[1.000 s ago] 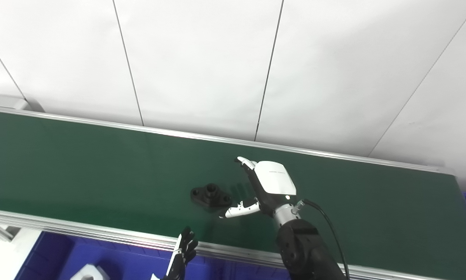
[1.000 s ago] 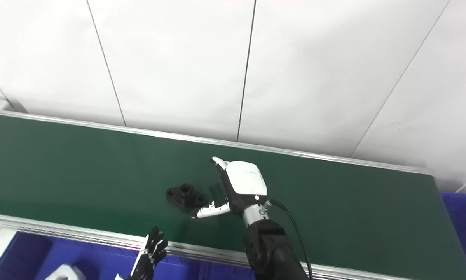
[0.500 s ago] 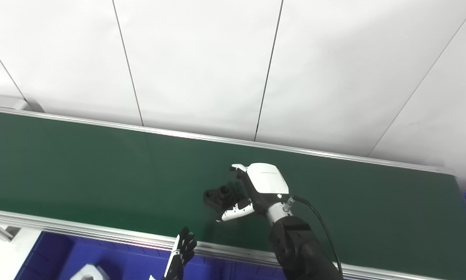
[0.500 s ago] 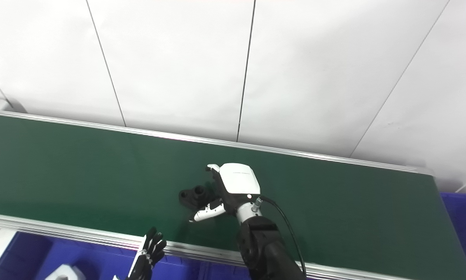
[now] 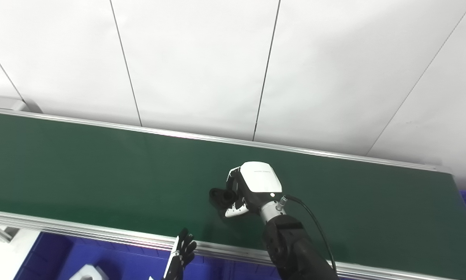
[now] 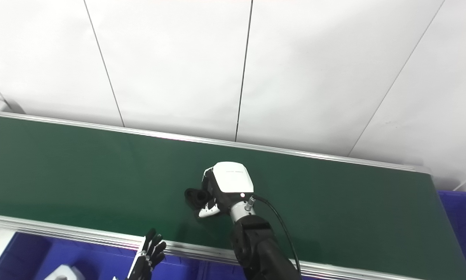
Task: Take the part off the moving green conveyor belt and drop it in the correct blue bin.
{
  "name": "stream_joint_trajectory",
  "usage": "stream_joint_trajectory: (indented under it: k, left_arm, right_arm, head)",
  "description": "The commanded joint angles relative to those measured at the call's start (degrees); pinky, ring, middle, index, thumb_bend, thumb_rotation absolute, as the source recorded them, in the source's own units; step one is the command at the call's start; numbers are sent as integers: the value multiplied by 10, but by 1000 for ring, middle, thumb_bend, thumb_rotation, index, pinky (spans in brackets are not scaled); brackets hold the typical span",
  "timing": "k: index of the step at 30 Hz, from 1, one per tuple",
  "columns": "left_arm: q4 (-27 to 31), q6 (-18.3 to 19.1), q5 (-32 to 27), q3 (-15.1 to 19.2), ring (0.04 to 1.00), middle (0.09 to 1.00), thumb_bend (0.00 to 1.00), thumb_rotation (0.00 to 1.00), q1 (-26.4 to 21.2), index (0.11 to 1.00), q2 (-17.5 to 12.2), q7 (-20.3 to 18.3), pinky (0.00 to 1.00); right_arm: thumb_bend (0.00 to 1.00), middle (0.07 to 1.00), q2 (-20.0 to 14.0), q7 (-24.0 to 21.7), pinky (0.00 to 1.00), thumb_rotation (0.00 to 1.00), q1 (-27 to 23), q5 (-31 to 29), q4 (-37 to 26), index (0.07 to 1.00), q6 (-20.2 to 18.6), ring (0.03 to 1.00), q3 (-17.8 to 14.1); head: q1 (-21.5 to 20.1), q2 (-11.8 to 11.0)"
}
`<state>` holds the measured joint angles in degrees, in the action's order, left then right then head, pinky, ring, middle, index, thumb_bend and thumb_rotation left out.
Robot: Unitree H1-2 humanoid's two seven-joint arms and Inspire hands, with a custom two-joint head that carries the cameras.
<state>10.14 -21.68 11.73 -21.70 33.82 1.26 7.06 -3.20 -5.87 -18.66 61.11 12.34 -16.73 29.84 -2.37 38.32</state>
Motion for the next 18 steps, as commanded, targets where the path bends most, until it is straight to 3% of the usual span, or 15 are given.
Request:
stream_joint_trajectory:
  k: [1,18]
  left_arm:
    - [18,-6,6,-34,934,970,716,873,11,1000,47,-3,909]
    - [26,3,4,-33,930,964,638,874,10,1000,48,-3,909]
  right_arm:
    - [509,274,-5,-11,128,137,1,6,16,477,-20,191,8]
    - [509,314,-14,-1,159,137,19,-12,-11,481,-12,226,2]
  head:
    - [0,0]
    - [-13,10]
